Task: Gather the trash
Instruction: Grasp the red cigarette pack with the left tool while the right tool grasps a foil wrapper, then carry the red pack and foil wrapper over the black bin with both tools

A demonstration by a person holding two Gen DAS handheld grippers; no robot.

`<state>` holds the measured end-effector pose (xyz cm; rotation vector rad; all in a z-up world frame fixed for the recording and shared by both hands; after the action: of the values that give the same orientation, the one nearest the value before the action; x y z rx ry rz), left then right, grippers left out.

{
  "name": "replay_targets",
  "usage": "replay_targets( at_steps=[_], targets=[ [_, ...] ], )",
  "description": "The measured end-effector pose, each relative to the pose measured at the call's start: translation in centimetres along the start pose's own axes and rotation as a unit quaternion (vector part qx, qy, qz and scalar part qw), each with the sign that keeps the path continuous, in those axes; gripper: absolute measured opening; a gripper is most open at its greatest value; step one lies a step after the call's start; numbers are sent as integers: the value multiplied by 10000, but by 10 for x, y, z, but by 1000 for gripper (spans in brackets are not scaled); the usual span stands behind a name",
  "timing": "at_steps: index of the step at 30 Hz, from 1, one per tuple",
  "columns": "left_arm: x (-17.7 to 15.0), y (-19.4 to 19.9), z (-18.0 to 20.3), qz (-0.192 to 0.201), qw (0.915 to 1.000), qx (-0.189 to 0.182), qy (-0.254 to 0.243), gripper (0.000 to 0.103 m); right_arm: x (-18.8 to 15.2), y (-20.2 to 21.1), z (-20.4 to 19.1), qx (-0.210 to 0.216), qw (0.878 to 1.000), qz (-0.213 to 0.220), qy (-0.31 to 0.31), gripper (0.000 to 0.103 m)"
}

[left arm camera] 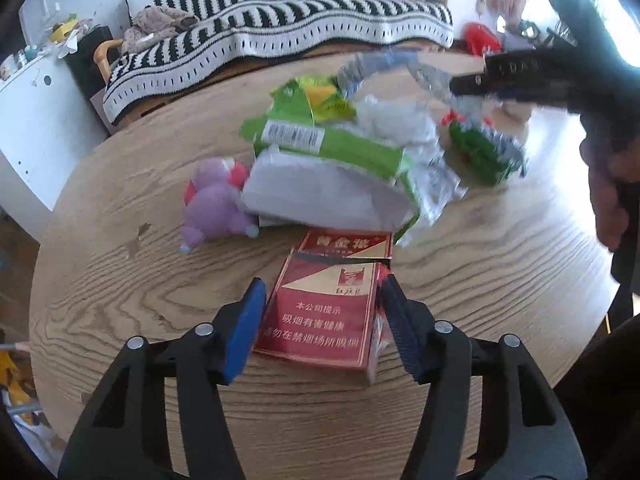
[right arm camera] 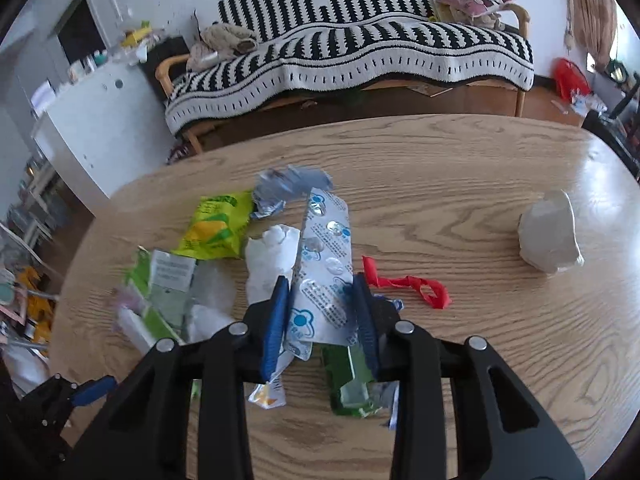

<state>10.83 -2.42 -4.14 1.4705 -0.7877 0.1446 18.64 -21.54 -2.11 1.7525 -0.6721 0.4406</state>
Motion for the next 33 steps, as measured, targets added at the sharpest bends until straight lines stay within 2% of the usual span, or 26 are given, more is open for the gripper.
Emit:
replay_targets(
  at_steps=[10, 21, 24, 27, 30, 33],
  targets=[
    [1, 28, -9, 320, 9983, -247, 427, 57, -16, 54, 4, 142, 9990, 415, -85, 33],
    [12, 48, -13, 750, 9942, -61, 764, 57, -27, 93, 27, -81, 9974, 700, -170, 33],
    [20, 45, 6, 738, 9944, -216, 720, 56, -34, 119, 42, -209, 9959, 852, -235, 33],
    [34, 47, 44, 767, 9952, -416, 454, 57, -43, 153, 71, -399, 9933, 1024, -345, 33],
    [53, 60, 94, 953, 9937, -590, 55, 57, -57, 191, 108, -676, 9897, 1159, -493, 33],
    [73, 74, 159, 1084, 9879, -1070, -278, 57, -82, 234, 153, -1065, 9836, 1287, -680, 33]
  ],
)
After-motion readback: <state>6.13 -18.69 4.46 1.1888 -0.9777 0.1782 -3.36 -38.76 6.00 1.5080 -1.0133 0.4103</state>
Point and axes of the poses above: each gripper's, at about its wrist camera, not at the fingertips, and y roughly against the way its jaws point, z to its right, x to its top, the point moved 1 cm from there along -y, roughly the way its jaws point, and after that the axes turned 2 degrees about -y, right-handed, at the moved point
